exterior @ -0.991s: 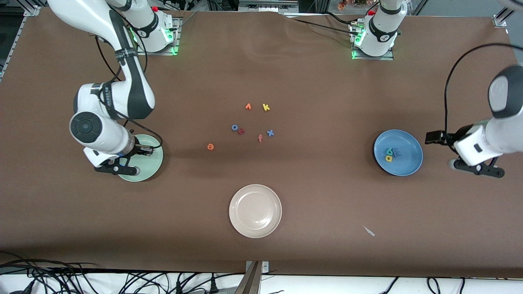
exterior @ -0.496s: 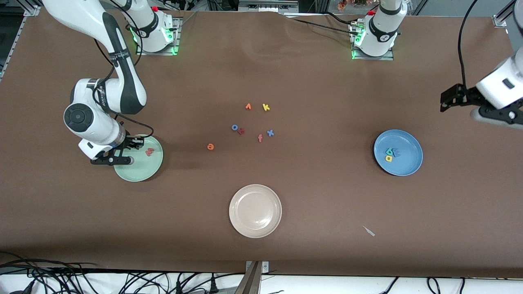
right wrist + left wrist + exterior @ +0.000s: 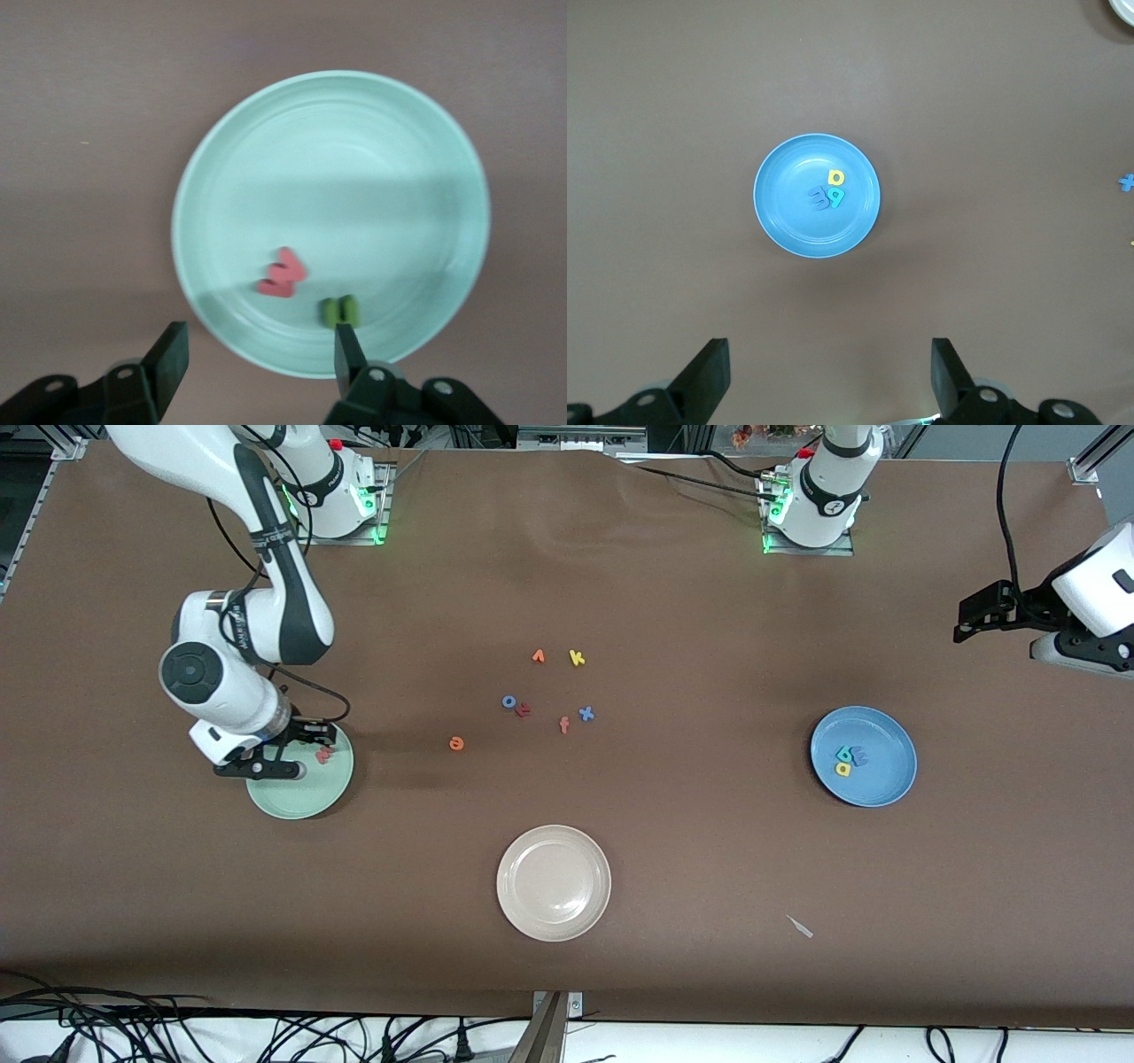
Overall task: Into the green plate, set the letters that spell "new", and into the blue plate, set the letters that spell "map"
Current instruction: 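Grasp the orange e with the right gripper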
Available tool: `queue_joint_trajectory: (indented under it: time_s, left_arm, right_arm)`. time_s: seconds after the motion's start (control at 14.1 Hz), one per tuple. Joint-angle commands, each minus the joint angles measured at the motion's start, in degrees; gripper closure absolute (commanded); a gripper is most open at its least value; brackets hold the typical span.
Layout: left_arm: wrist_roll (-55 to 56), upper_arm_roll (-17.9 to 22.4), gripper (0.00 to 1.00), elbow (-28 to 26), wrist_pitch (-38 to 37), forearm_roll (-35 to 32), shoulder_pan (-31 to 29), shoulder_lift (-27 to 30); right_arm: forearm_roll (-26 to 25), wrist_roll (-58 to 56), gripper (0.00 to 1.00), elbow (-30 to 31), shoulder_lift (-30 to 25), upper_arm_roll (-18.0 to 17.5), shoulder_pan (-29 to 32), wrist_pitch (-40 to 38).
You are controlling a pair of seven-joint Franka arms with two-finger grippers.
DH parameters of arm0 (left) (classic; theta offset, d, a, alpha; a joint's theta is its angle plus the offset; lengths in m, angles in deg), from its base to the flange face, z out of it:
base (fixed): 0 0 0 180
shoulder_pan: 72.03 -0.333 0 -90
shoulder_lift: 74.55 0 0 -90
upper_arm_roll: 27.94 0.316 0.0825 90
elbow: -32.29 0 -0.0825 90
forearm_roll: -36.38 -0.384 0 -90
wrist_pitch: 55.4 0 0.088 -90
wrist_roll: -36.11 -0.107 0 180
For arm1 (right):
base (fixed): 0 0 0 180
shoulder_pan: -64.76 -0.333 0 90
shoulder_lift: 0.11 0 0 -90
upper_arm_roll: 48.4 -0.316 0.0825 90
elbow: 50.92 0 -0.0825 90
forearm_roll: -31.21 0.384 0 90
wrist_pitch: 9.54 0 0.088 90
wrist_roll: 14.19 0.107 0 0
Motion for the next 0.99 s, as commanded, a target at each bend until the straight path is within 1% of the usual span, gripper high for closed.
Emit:
queue_joint_trajectory:
  time_s: [0.0,0.07,0.21,0.35,0.5,0.64,0.92]
  left_arm:
    - [-0.7,0.3,0.0,0.5,-0.6,0.6,-0.1,-0.3]
    - [-0.8,0.3,0.0,0.5,-0.5,0.4,-0.1,-0.3]
    - [-0.8,0.2,0.0,0.5,-0.1,-1.1,-0.1,-0.3]
    - [-0.8,0.2,0.0,0.5,-0.1,-1.4,-0.1,-0.3]
    - [-0.8,0.1,0.0,0.3,-0.1,-1.4,-0.1,-0.2]
    - [-0.8,0.2,0.0,0.3,-0.1,-1.4,-0.1,-0.1]
    - [-0.8,0.2,0.0,0.3,-0.1,-1.5,-0.2,0.0]
  right_arm:
    - [0.8,10.0,0.25,0.0,-1.4,-5.0,-0.5,0.2]
    - [0.8,13.3,0.25,-0.4,-1.4,-6.5,-0.7,0.2]
    - [0.8,19.8,0.25,-1.1,-0.8,-7.6,-2.6,0.5]
    - [0.8,27.8,0.25,-2.3,0.9,-7.9,-6.2,2.2]
    - [0.8,35.8,0.25,-2.9,3.7,-7.9,-10.4,6.2]
    - [0.8,39.3,0.25,-2.7,5.7,-8.0,-11.7,9.2]
    - [0.9,40.1,0.25,-1.9,7.5,-8.0,-12.4,12.5]
